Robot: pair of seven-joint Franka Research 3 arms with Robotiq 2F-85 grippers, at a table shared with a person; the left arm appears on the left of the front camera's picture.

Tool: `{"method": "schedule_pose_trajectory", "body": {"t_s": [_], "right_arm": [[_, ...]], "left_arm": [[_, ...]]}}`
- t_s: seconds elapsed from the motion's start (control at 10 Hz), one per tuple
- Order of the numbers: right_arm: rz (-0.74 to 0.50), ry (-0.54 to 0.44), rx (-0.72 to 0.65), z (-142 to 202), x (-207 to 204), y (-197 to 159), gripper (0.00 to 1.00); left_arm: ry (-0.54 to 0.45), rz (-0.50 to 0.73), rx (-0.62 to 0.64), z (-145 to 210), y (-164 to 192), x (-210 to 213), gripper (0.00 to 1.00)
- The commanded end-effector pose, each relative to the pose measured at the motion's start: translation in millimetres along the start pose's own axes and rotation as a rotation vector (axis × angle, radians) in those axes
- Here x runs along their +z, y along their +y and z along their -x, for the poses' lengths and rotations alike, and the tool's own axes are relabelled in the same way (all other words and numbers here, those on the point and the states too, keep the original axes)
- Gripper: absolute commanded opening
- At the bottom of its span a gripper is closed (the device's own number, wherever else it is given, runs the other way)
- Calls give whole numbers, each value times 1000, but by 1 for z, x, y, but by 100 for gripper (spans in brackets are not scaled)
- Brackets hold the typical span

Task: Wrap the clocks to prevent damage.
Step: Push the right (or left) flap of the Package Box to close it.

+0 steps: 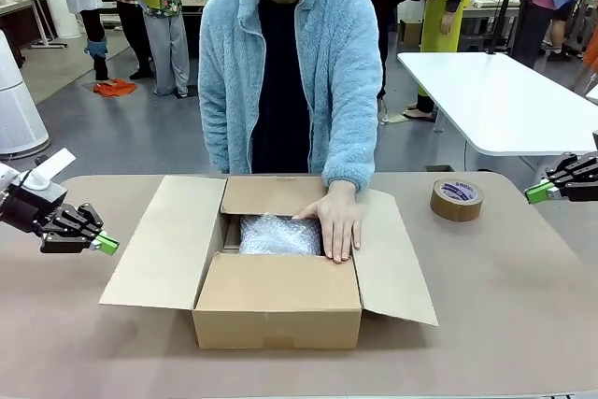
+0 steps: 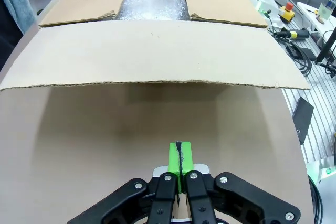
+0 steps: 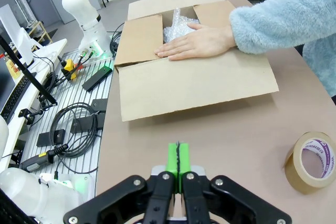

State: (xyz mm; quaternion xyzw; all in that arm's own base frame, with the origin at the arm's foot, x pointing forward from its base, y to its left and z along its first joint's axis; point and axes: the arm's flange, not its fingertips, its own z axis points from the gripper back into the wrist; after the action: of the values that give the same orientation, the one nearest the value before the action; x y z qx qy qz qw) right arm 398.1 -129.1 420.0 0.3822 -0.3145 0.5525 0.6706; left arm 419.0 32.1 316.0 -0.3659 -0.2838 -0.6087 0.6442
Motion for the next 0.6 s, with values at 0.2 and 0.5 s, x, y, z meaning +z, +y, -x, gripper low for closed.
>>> {"method": "schedule_pose_trajectory", "body": {"t_s": [0.2,0.5], "right_arm": [[-5,-13,1,0,1,1,1],[-5,-13,1,0,1,1,1]], "left_arm": [[-23,41,-49,12,5,-40,0],[-56,75,-45,17,10,-59,0]]}}
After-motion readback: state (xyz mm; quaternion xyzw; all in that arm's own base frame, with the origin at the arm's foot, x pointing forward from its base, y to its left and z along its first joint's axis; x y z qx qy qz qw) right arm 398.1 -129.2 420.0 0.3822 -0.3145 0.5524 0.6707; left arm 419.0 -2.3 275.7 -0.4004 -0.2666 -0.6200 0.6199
